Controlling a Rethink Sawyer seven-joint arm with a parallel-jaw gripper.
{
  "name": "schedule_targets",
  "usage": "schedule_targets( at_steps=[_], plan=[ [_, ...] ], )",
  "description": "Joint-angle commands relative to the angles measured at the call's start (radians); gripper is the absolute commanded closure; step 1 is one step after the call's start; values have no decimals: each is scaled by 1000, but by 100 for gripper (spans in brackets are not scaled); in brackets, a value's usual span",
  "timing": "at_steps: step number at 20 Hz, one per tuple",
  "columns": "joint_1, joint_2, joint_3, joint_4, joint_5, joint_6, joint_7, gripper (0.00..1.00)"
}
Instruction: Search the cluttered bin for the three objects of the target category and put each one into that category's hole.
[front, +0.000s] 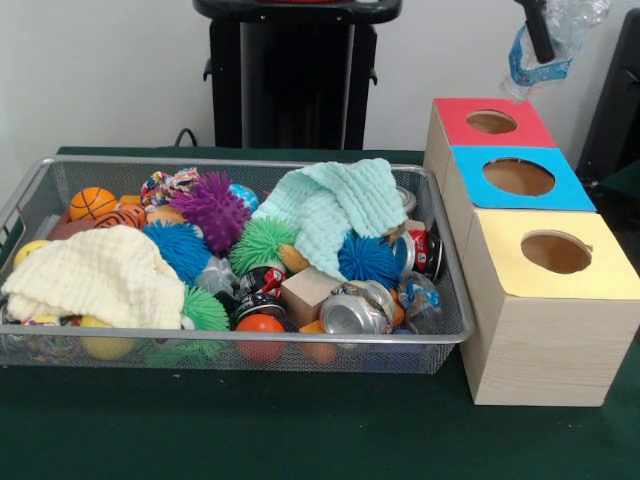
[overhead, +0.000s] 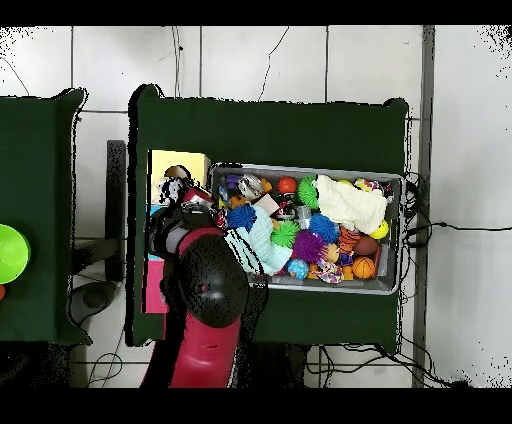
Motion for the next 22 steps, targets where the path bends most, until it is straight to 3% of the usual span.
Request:
schedule_targets(
  at_steps=[1, 9, 13, 19, 22],
  plan=[
    [-99, -31, -23, -29, -459, 80, -19, 100],
    [-105, -76, 30, -22, -505, 11, 83, 100],
    [-105, -86, 60, -38, -489, -25, 135, 100],
    [-83, -88, 121, -71, -354, -52, 116, 100],
    [-67, -49, 146, -97, -206, -60, 18, 100]
  ],
)
